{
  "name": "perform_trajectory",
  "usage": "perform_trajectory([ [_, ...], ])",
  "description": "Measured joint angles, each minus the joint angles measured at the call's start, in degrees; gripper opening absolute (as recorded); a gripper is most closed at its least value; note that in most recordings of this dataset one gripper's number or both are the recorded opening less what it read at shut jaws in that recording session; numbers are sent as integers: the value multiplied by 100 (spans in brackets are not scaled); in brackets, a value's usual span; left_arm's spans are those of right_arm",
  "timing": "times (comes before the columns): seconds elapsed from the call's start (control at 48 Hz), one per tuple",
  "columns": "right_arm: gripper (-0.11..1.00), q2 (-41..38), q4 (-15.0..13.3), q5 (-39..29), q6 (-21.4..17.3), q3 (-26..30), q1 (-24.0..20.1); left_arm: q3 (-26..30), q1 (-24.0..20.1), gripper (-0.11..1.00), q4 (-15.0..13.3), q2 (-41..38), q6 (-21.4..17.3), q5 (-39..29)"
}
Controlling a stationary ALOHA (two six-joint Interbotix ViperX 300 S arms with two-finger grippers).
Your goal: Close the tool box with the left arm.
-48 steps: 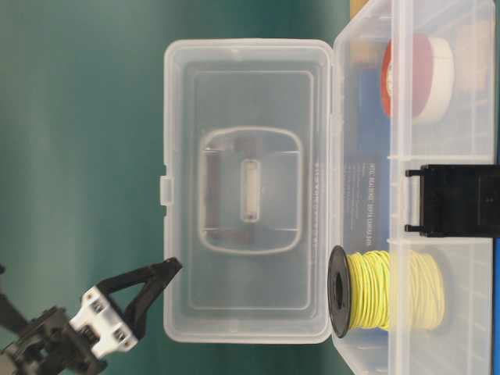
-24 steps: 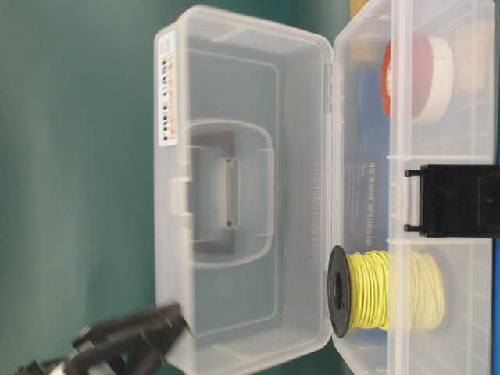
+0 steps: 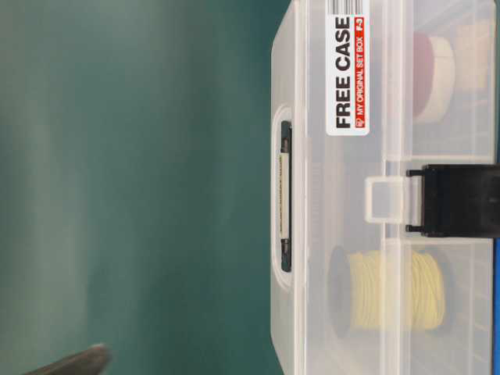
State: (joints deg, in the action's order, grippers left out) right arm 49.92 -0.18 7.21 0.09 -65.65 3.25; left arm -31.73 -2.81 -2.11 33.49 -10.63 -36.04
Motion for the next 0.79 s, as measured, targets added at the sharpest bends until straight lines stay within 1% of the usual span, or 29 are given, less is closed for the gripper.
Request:
perform_trajectory([
  [0.187, 0, 0, 0, 0, 9, 0, 0, -598, 9, 88, 9, 879, 9, 993],
  [0.312, 0, 9, 0, 0, 9, 0, 0, -1230, 9, 88, 0, 1529, 123, 1749],
  [0.437, 0, 9, 0, 18, 9, 0, 0, -1819, 9, 87, 0, 2021, 176, 2268],
  [0.625, 0, 9, -9, 18, 9, 0, 0, -2672, 9, 87, 0, 2522, 185, 2821],
  [0.791, 0, 0, 0, 18, 9, 0, 0, -3480, 88, 87, -9, 2839, 202, 3507],
])
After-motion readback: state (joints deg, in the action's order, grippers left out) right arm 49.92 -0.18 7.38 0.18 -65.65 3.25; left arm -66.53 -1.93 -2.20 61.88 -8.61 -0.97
